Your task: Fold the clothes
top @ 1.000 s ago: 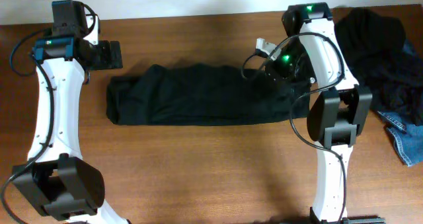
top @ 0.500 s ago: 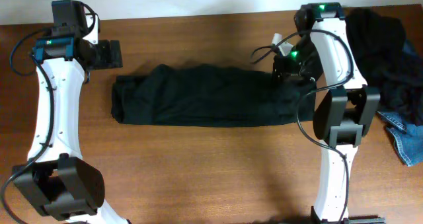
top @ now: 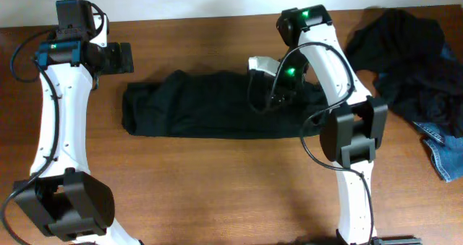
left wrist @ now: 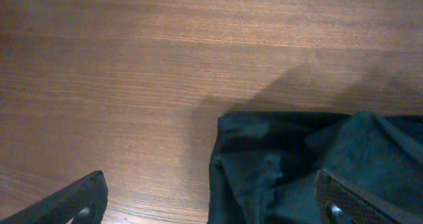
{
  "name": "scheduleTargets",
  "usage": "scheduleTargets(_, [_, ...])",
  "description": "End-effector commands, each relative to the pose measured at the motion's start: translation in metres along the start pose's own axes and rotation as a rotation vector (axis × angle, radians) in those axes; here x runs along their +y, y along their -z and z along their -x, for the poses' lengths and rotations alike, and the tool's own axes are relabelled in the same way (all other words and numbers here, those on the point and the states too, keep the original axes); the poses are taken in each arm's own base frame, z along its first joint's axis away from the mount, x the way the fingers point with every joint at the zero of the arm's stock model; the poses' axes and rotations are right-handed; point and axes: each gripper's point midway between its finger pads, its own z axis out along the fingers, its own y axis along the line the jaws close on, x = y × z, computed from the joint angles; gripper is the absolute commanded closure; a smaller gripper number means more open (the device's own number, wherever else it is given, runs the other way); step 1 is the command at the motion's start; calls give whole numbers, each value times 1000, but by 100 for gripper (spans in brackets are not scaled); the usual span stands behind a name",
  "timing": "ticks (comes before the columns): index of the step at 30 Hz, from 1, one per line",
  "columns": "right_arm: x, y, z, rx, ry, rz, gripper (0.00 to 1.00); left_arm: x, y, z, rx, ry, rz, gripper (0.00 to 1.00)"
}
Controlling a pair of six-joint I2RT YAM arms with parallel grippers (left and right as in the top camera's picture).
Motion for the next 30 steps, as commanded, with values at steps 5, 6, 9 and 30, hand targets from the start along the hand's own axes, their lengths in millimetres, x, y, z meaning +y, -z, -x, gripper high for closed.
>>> scheduleTargets(5, [59,94,41,-296,-160,-65,1,-5,13,8,-46,10,-44,1])
scheduleTargets(6, [65,96,48,-334,-152,-29,11,-6,13,9,-50,11,-50,1])
scheduleTargets(9, [58,90,49,-332,-165,-27,83,-7,13,11,-58,11,-51,1])
scheduleTargets(30, [-3,-18,-75,192,-1136,-294,96,-17,-17,2,4,7,-97,1])
